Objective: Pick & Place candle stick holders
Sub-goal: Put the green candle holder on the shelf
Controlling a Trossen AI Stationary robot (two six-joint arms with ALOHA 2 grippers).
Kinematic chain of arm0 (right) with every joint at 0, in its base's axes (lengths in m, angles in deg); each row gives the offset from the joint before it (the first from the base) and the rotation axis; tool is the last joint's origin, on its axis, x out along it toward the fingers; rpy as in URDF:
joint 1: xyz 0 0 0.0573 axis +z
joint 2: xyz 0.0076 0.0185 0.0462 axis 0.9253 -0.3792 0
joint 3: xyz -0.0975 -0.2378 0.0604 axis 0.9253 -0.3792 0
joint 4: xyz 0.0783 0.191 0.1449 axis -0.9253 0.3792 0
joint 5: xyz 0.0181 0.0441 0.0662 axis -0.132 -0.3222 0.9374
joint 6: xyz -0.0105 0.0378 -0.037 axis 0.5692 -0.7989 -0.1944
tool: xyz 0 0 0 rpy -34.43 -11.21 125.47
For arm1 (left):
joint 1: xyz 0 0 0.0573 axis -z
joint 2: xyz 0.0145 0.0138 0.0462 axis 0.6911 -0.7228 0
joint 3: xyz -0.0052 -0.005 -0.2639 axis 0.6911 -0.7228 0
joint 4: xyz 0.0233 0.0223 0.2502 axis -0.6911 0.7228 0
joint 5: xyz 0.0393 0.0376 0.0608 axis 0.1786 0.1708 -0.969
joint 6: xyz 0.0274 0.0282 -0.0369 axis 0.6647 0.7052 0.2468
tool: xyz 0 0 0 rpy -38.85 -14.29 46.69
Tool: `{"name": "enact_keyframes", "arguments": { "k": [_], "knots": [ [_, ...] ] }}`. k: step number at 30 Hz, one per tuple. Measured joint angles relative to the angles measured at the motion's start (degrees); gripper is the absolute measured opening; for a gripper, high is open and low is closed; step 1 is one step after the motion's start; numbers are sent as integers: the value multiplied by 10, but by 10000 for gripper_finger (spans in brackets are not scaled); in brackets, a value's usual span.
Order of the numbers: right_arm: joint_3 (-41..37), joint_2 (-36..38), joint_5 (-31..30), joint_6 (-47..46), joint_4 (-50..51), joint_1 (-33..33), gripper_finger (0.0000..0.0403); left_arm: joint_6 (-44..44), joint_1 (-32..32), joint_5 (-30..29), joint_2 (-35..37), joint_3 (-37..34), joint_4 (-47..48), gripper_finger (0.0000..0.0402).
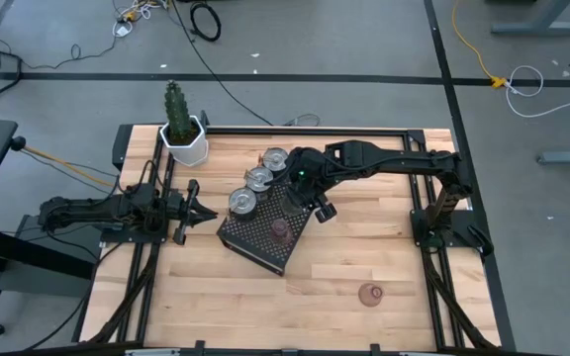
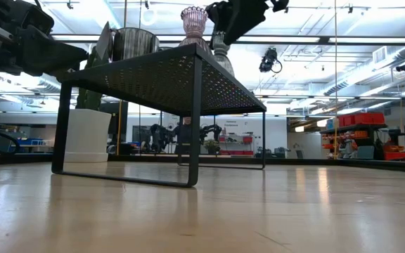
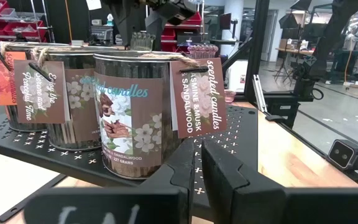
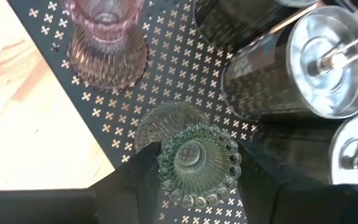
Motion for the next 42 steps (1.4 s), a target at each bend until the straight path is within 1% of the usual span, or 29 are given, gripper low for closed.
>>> {"name": "enact_keyframes", "arguments": {
  "k": [14, 29, 36, 42],
  "knots": [
    [-18, 0, 0, 2, -11, 0, 173, 0, 0, 0, 0, 0, 0, 34],
    [-19, 0, 0, -27, -13, 0, 260, 0, 0, 0, 0, 0, 0, 34],
    [-19, 0, 0, -31, -13, 0, 288, 0, 0, 0, 0, 0, 0, 34],
    [-19, 1, 0, -53, -13, 0, 305, 0, 0, 0, 0, 0, 0, 34]
  ]
}}
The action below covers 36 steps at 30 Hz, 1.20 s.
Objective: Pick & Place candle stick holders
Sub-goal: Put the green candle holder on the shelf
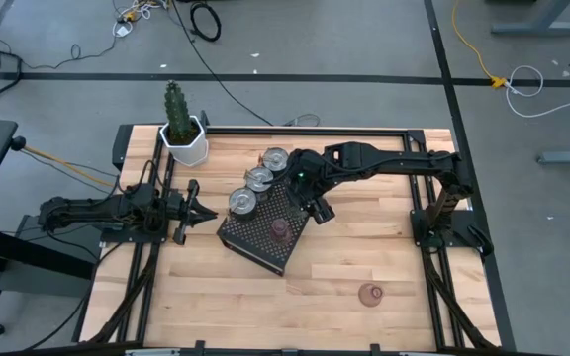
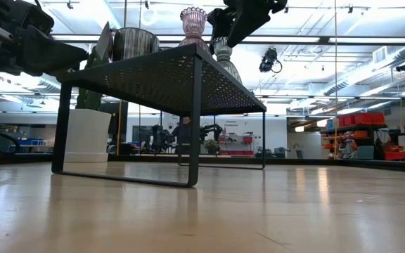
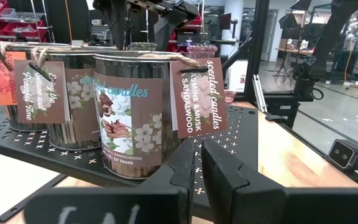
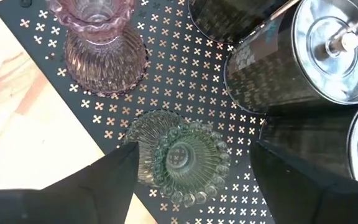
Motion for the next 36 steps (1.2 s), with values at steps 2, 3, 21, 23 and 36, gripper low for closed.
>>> {"name": "enact_keyframes", "arguments": {
  "k": [2, 3, 21, 23, 36],
  "knots": [
    [-1, 5, 0, -3, 1, 0, 309, 0, 0, 0, 0, 0, 0, 34],
    [-1, 9, 0, -3, 0, 0, 310, 0, 0, 0, 0, 0, 0, 34],
    [-19, 55, -5, -70, 73, -13, 274, 0, 0, 0, 0, 0, 0, 34],
    [-39, 54, -6, -70, 61, -15, 257, 0, 0, 0, 0, 0, 0, 34],
    [-140, 53, -5, -68, -57, -16, 127, 0, 0, 0, 0, 0, 0, 34]
  ]
}}
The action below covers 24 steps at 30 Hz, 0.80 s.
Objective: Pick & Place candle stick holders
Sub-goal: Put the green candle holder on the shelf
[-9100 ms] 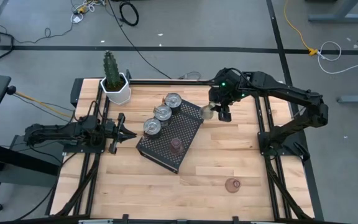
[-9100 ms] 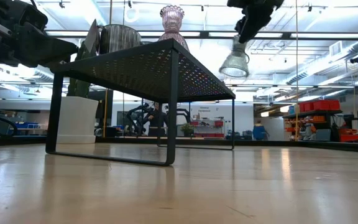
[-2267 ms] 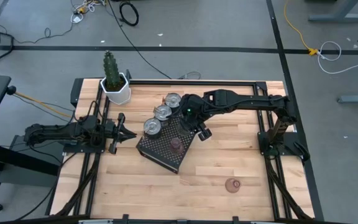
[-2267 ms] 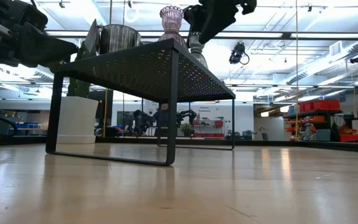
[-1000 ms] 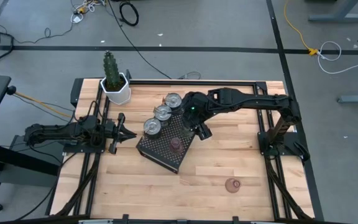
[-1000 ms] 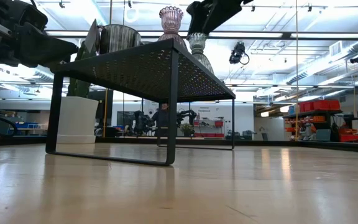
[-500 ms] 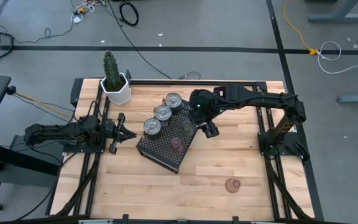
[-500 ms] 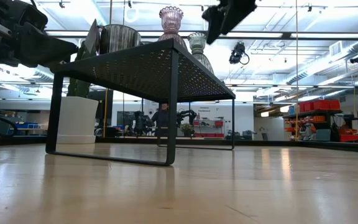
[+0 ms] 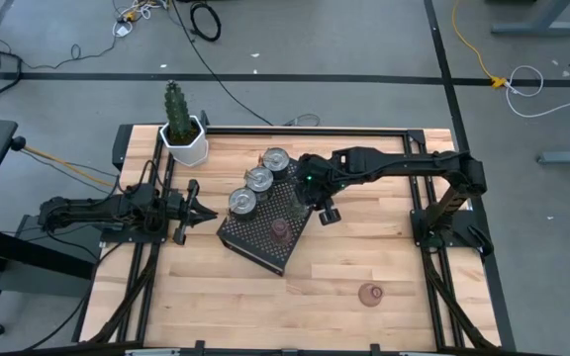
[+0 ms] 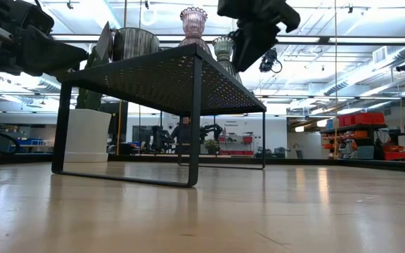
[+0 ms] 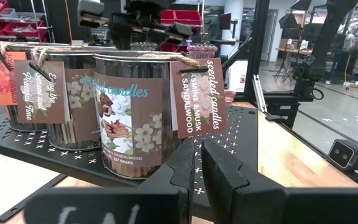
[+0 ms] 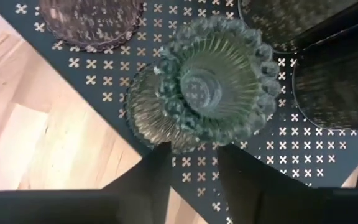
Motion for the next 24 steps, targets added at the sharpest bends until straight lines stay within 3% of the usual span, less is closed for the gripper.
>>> {"name": "enact_keyframes", "arguments": {
  "k": [13, 24],
  "knots": [
    [-23, 0, 0, -12, -25, -3, 8, 0, 0, 0, 0, 0, 0, 34],
    [-24, 0, 1, -19, -41, -3, 2, 0, 0, 0, 0, 0, 0, 34]
  ]
}}
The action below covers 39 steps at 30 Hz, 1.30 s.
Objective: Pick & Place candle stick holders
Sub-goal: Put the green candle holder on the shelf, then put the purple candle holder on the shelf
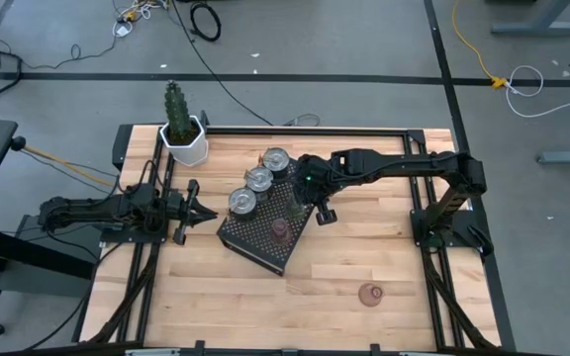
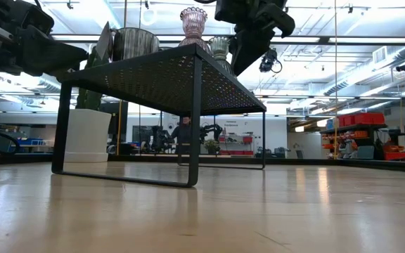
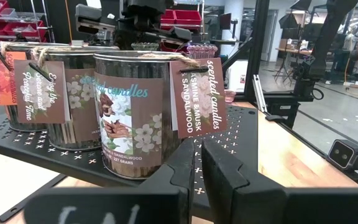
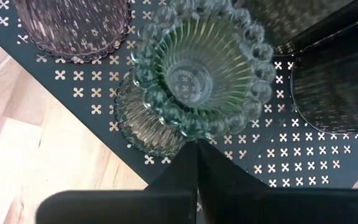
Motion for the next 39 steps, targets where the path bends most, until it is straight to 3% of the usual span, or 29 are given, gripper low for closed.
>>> {"name": "enact_keyframes", "arguments": {
  "k": [17, 24, 39],
  "knots": [
    [0, 0, 31, -11, -24, -4, 1, 0, 0, 0, 0, 0, 0, 34],
    [0, 0, 1, -11, -17, -12, 1, 0, 0, 0, 0, 0, 0, 34],
    [-1, 40, 0, -43, 16, -15, 1, 0, 0, 0, 0, 0, 0, 34]
  ]
}}
